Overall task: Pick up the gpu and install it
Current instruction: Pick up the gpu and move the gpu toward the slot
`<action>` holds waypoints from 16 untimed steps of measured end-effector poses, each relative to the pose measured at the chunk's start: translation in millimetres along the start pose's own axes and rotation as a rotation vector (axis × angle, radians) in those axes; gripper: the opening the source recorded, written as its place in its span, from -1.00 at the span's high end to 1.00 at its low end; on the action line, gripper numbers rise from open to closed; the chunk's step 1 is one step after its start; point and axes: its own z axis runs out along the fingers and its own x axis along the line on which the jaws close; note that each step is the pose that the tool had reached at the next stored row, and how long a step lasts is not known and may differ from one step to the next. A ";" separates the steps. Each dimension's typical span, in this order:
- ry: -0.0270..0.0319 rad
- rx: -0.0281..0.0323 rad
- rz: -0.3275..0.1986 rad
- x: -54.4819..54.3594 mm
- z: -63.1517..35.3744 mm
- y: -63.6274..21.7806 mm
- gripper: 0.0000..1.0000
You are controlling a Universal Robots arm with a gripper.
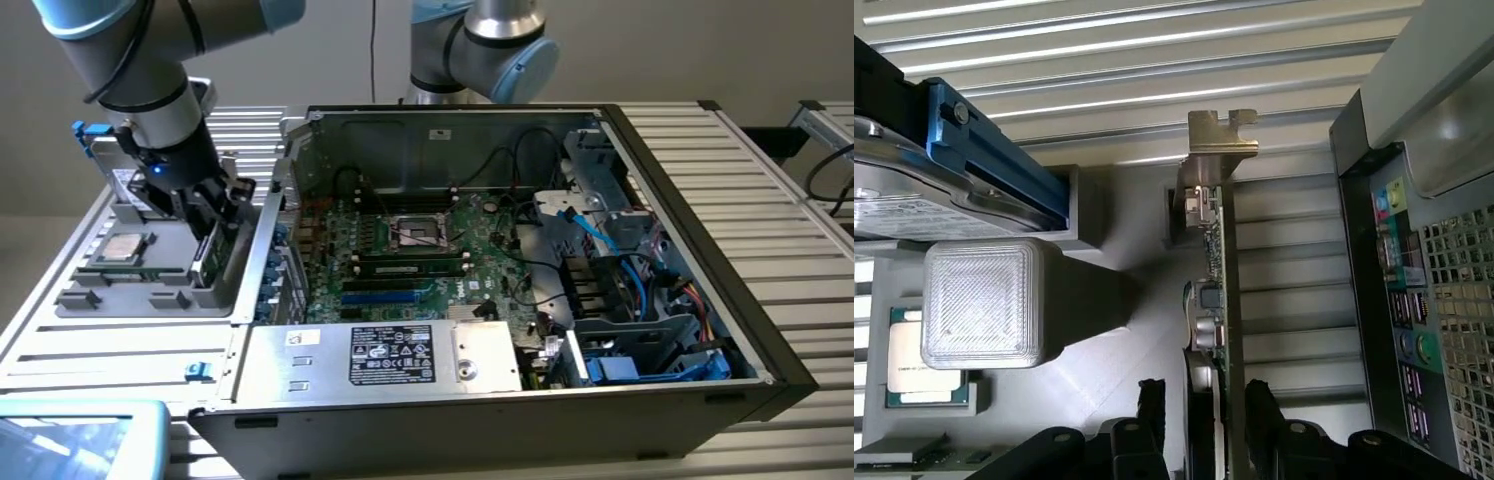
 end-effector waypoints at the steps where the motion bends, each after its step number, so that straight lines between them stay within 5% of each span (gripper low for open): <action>1: -0.0001 0.0013 0.000 -0.3 0.4 0.0 0.08; 10: 0.0108 0.0079 -0.035 -1.9 1.3 -1.2 0.08; 16: 0.0131 0.0082 -0.039 -3.2 2.9 -1.4 0.08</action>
